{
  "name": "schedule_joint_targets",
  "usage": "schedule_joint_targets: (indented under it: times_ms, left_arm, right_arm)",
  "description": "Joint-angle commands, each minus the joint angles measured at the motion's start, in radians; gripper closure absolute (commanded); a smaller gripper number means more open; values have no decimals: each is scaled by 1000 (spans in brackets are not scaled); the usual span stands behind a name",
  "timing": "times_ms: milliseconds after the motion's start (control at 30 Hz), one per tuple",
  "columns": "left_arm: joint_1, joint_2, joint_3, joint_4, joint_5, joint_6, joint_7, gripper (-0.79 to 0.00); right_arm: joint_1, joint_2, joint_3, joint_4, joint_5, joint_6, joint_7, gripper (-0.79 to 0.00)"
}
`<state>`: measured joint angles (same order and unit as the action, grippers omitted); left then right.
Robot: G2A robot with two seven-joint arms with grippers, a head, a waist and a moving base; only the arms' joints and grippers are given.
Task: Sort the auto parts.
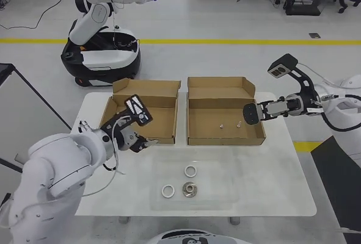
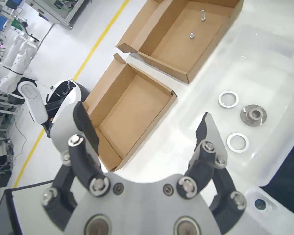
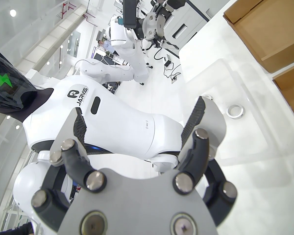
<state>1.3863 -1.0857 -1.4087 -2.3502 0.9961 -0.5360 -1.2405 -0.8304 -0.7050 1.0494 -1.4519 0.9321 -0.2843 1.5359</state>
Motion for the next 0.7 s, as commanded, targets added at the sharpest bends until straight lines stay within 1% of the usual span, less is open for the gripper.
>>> schedule_joint_targets:
  times_ms: [0,233,533,667]
  left_arm:
    - [-16,1,31,0,0,-2,-28,-785]
    - [-85,6,171,0,-12,19,-62,-785]
    - [-156,17,349,0,-24,46,-89,-785]
    - [-183,22,411,0,-37,72,-115,-785]
  right_arm:
    - [0,0,0,0,0,0,0,-785]
    - [0,0,0,0,0,0,0,-785]
    - [0,0,0,0,0,0,0,-785]
    - [0,0,0,0,0,0,0,-785]
